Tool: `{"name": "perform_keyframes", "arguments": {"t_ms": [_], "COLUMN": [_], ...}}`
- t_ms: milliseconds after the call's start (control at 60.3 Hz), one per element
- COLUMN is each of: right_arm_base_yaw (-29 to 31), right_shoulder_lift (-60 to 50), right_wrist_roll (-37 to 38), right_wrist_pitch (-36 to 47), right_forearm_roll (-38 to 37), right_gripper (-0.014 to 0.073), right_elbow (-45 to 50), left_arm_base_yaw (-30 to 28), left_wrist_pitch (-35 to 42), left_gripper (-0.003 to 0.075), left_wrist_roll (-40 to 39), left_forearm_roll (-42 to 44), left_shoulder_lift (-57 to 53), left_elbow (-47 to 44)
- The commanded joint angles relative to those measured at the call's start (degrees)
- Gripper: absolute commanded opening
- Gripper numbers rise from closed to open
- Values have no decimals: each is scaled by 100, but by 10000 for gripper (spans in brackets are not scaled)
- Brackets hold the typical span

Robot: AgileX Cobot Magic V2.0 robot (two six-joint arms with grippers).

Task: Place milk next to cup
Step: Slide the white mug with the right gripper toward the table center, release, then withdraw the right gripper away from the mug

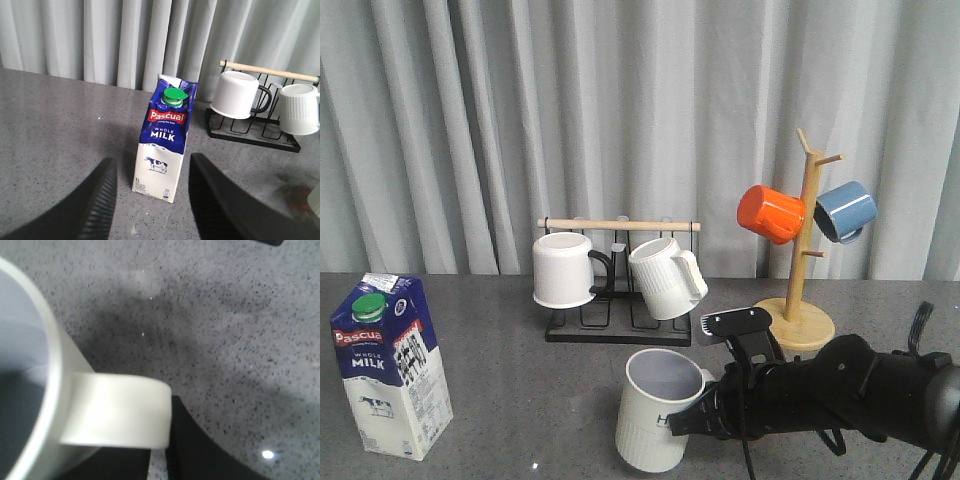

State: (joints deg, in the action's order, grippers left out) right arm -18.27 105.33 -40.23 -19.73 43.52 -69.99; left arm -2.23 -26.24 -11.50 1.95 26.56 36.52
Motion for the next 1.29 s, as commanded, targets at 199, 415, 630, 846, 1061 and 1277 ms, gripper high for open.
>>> {"name": "perform_keyframes", "arguments": {"t_ms": [199,415,630,846,1061,1277], "right_arm_base_yaw": [3,9,41,41,41,41], "right_shoulder_lift": [-267,-360,-693,-1328,-2496,-4464], "right_wrist_roll": [823,905,1187,1912,1913,1842], "right_wrist_pitch": [-152,-322,-975,-2022,-2721,-2053], "right_forearm_roll": [-974,-982,-1482,-2035,-2130,-2105], "right_gripper": [181,353,393,386,220,-11], "right_elbow": [-206,-206,-206,-206,93,1608], "left_arm_base_yaw": [1,1,1,1,1,1], "left_wrist_pitch": [427,408,276,249,249,-28], "left_gripper": [323,323,323,323,323,323], "left_wrist_roll": [1,1,1,1,1,7], "left_forearm_roll": [-41,-41,-41,-41,-41,-41], "left_shoulder_lift": [72,72,72,72,72,72], "left_elbow": [196,196,196,196,196,196]}}
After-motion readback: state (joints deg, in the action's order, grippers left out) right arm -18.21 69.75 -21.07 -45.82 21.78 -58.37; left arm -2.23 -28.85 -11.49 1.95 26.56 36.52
